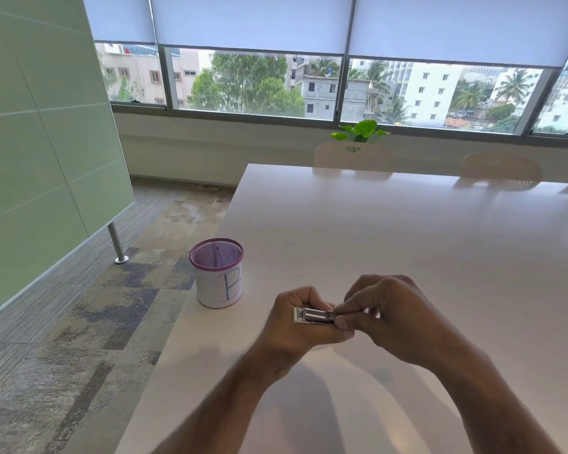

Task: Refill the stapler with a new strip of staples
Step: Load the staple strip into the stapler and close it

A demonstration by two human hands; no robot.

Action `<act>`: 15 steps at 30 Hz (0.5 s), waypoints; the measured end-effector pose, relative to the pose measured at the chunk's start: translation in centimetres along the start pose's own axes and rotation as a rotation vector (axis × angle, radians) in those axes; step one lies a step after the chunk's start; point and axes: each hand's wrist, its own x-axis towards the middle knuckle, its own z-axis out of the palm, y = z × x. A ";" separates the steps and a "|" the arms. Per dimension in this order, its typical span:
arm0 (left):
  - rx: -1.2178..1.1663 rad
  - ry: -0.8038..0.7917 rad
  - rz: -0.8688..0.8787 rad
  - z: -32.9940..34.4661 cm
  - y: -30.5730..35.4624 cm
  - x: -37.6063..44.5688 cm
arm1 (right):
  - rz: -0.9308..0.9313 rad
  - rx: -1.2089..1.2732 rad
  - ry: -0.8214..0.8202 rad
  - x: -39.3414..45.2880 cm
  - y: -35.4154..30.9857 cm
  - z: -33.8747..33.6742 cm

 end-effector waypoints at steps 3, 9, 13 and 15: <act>-0.033 0.007 0.019 0.1 0.1 0.0 | -0.025 -0.008 0.020 -0.1 -0.2 0.1; -0.197 0.024 0.043 0.4 0.7 0.0 | -0.071 0.033 0.101 -0.4 0.1 -0.3; -0.295 0.043 0.014 0.5 0.8 0.0 | -0.042 0.080 0.073 -0.5 0.5 -1.0; -0.333 0.057 -0.020 0.5 0.6 0.1 | -0.032 0.032 0.061 -0.4 0.6 -1.2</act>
